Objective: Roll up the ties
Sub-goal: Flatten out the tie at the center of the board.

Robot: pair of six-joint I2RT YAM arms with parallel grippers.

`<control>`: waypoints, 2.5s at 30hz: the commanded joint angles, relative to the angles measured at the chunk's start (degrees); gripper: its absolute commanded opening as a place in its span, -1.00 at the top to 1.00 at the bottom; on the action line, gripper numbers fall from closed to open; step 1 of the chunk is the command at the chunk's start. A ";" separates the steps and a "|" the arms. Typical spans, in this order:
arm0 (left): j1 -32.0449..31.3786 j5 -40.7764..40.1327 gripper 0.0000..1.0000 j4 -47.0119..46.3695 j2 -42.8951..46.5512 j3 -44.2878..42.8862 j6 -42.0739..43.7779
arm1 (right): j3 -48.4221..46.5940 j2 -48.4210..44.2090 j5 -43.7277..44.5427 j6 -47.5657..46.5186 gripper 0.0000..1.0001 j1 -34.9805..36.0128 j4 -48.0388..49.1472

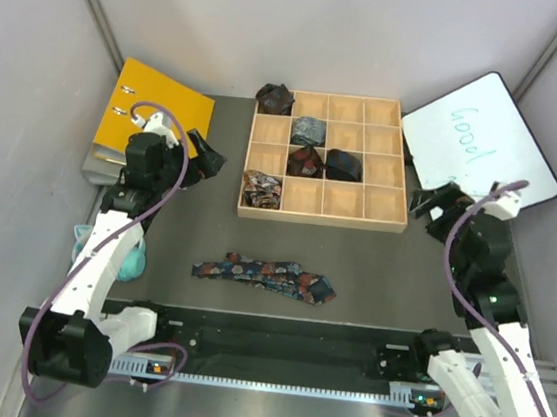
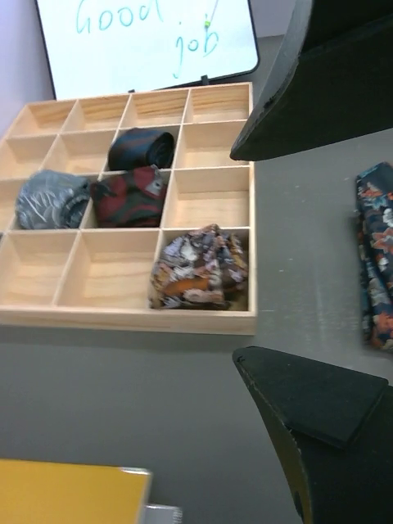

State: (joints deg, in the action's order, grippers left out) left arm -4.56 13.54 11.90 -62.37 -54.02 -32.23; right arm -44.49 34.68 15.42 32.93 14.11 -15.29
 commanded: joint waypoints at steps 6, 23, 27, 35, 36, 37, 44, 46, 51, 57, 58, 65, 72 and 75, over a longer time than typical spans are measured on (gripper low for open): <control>0.95 11.26 -0.98 11.36 0.67 2.17 -7.85 | 0.28 4.60 -12.16 13.73 -0.98 3.80 -21.54; -2.47 -3.51 -0.63 30.02 7.08 -0.13 0.15 | 13.02 14.45 -12.34 24.64 -0.75 24.64 -16.19; -4.14 -5.19 -0.61 30.90 7.61 0.58 0.76 | 12.94 18.75 -12.17 26.31 -0.73 28.07 -14.16; -4.50 -7.65 -0.62 33.53 9.02 0.15 3.22 | 9.87 33.24 -11.55 25.96 -0.71 33.00 -11.34; -4.50 -7.83 -0.62 33.71 9.28 0.06 3.49 | 8.38 34.83 -11.12 25.52 -0.71 33.52 -11.25; -4.50 -7.91 -0.62 34.24 9.46 -0.03 3.92 | 7.67 36.06 -10.94 25.43 -0.71 34.49 -11.34; -4.58 -9.23 -0.65 36.00 11.30 -0.12 5.68 | -0.41 46.35 -8.83 23.85 -0.71 38.09 -14.68; -4.50 -9.76 -0.65 36.09 11.74 0.23 6.38 | -1.56 48.80 -8.65 23.94 -0.69 38.80 -15.47; -4.41 -10.82 -0.68 36.26 12.53 1.63 7.35 | -4.37 53.56 -8.65 22.71 -0.46 40.73 -16.61; -4.49 -9.85 -0.68 35.12 13.24 3.39 7.36 | -7.19 58.92 -6.72 21.48 -0.03 42.23 -19.34; -4.50 -9.67 -0.69 35.03 13.32 3.48 7.36 | -7.19 58.93 -6.63 21.65 0.14 42.23 -19.25; -4.41 -9.41 -0.69 33.89 13.33 4.54 7.27 | -8.07 58.23 -2.15 20.34 0.75 42.14 -23.20; -4.50 -10.64 -0.68 37.31 11.22 0.41 6.48 | -1.75 51.04 -2.94 15.68 0.99 34.51 -21.98; -4.93 -10.64 -0.68 38.11 10.34 0.23 5.08 | 0.80 47.95 -2.41 11.73 1.00 28.71 -23.47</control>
State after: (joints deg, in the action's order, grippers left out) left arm -8.91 3.53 48.95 -51.35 -50.98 -25.58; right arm -46.96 86.94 9.80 50.48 49.19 -34.52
